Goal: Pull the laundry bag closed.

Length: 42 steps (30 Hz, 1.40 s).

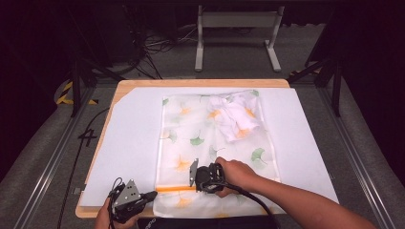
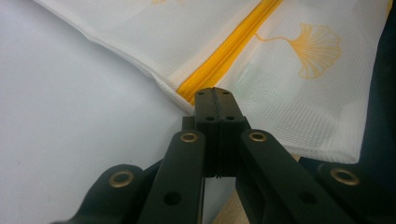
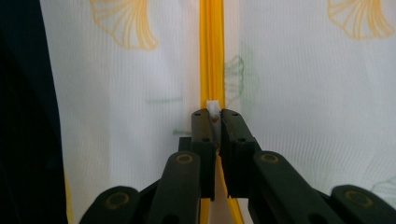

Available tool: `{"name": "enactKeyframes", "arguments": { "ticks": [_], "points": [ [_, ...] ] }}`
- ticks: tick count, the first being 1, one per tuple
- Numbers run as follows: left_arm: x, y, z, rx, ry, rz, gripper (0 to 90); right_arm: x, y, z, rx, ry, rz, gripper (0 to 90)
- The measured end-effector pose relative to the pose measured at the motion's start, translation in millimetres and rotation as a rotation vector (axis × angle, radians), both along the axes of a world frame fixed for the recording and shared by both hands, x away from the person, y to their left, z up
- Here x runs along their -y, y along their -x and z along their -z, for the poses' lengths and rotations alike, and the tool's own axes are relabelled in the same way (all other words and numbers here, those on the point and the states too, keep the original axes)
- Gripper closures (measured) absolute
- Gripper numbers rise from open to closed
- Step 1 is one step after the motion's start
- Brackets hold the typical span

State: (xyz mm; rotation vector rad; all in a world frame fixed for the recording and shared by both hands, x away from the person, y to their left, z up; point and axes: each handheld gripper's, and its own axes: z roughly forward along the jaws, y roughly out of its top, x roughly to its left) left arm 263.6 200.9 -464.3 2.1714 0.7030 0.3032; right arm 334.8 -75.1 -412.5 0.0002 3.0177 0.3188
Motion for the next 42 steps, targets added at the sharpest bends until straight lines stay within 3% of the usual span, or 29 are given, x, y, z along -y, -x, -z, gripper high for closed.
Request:
{"name": "enactKeyframes", "arguments": {
  "ticks": [21,25,27,29,31,33,36,38,42],
  "points": [
    [-2.3,-0.1,0.9,-0.009,0.003,-0.010,90.0,55.1,-2.7,-3.0,-0.008,0.025,0.060,84.8],
    [-2.6,-1.2,0.1,-0.017,0.009,-0.015,90.0,57.1,-2.0,-2.3,-0.003,0.014,0.062,84.7],
    [-1.5,-0.1,-1.3,0.002,-0.009,-0.021,90.0,54.3,-0.5,-2.3,0.001,0.017,0.059,84.7],
    [-3.2,-0.2,-7.2,0.015,0.055,-0.033,90.0,52.0,0.3,-2.5,0.004,0.021,0.052,84.8],
    [-2.2,0.0,-15.2,0.060,0.081,0.006,90.0,51.7,-0.7,-2.3,-0.002,0.015,0.054,84.8],
    [2.7,-1.1,-18.8,0.063,0.097,0.016,90.0,52.3,-1.6,-2.1,-0.005,0.005,0.059,84.7],
    [16.0,-3.9,-20.8,0.064,0.067,0.062,90.0,52.2,-1.1,-2.2,-0.001,0.004,0.061,84.7],
    [24.3,-6.6,-17.7,0.043,0.059,0.083,88.7,51.6,-0.8,-2.1,-0.001,-0.001,0.064,84.8],
    [38.8,-11.4,-9.2,0.022,-0.039,0.110,88.9,50.4,-0.4,-2.2,0.005,0.002,0.059,84.8]
  ]
}}
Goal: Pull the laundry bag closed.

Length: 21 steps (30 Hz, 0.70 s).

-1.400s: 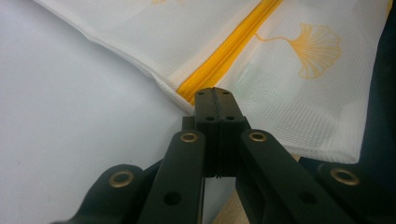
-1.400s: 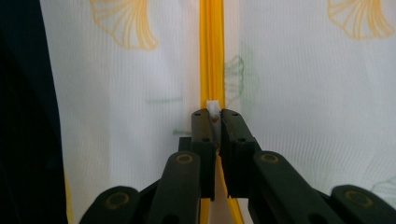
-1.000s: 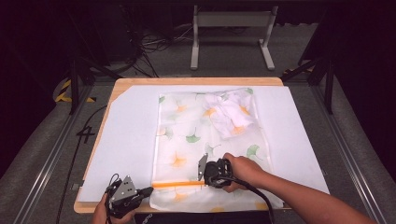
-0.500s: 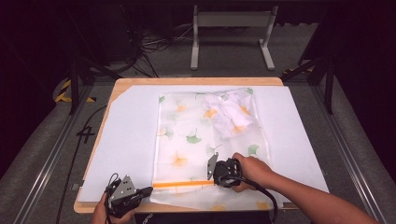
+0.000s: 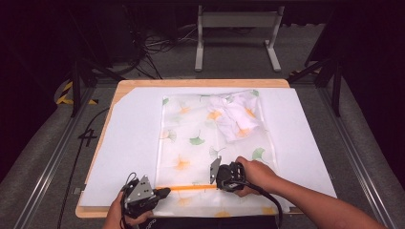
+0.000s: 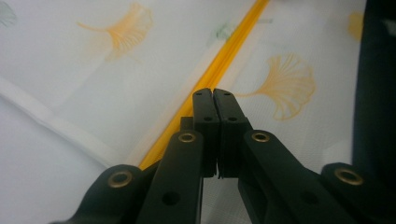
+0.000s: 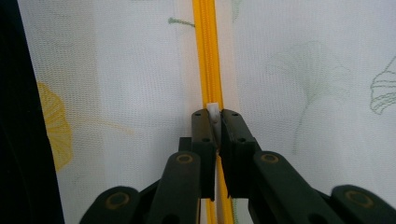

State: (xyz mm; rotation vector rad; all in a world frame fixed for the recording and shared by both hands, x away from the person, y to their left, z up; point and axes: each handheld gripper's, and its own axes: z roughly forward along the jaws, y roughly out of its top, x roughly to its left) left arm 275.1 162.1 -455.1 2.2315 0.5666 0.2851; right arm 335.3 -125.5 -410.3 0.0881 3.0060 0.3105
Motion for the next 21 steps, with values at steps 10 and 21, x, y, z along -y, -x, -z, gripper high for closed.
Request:
{"name": "enactKeyframes", "arguments": {
  "ticks": [10,21],
  "points": [
    [-1.8,0.6,5.4,-0.014,-0.010,-0.018,90.0,3.5,2.5,0.1,0.013,0.012,0.003,84.8],
    [-3.8,0.0,6.3,-0.019,0.003,-0.019,90.0,26.8,2.3,-2.5,0.012,0.056,0.026,84.8]
  ]
}}
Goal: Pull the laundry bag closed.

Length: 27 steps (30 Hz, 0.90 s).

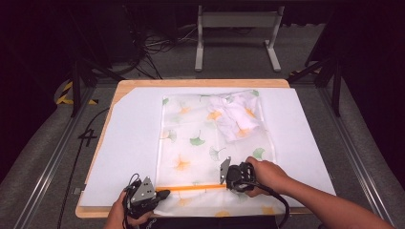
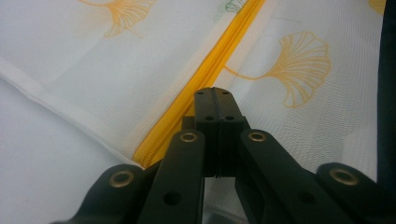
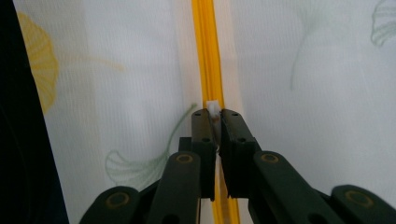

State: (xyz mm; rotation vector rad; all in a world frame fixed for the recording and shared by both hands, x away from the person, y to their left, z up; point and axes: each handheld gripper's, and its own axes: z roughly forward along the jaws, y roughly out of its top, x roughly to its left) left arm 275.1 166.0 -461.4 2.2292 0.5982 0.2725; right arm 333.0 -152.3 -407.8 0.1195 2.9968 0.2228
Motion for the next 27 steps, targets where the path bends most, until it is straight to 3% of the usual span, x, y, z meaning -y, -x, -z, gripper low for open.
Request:
{"name": "enactKeyframes", "arguments": {
  "ticks": [11,21,27],
  "points": [
    [-1.1,-0.2,1.0,-0.011,0.017,-0.005,90.0,36.3,-1.0,-2.8,-0.003,0.041,0.048,84.8],
    [-1.7,-0.1,1.3,-0.011,0.020,-0.008,90.0,61.6,-1.9,-3.2,-0.003,0.025,0.082,84.8],
    [-2.3,-0.1,1.4,-0.010,0.022,-0.009,90.0,77.8,-2.1,-4.8,-0.004,0.054,0.112,84.8]
  ]
}}
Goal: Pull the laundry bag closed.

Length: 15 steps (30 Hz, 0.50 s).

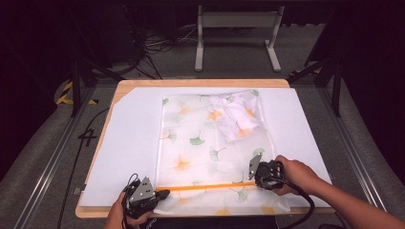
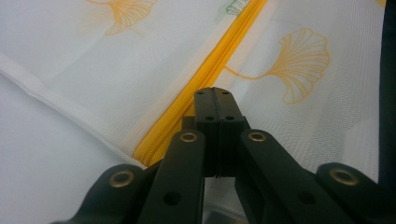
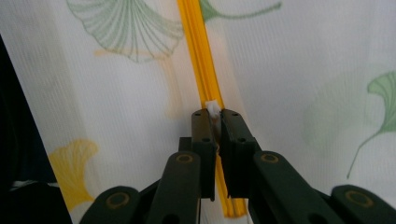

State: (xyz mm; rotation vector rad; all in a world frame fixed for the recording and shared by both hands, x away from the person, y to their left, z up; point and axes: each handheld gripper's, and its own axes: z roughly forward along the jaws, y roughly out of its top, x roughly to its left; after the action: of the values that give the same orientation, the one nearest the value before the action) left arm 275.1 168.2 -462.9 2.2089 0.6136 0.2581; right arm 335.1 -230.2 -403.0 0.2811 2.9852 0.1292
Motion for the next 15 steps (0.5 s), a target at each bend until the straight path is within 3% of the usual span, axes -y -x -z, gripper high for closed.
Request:
{"name": "enactKeyframes", "arguments": {
  "ticks": [15],
  "points": [
    [-0.8,-0.7,0.4,-0.005,0.007,0.001,90.0,23.1,-1.1,-2.2,-0.010,0.038,0.044,84.8]
  ]
}}
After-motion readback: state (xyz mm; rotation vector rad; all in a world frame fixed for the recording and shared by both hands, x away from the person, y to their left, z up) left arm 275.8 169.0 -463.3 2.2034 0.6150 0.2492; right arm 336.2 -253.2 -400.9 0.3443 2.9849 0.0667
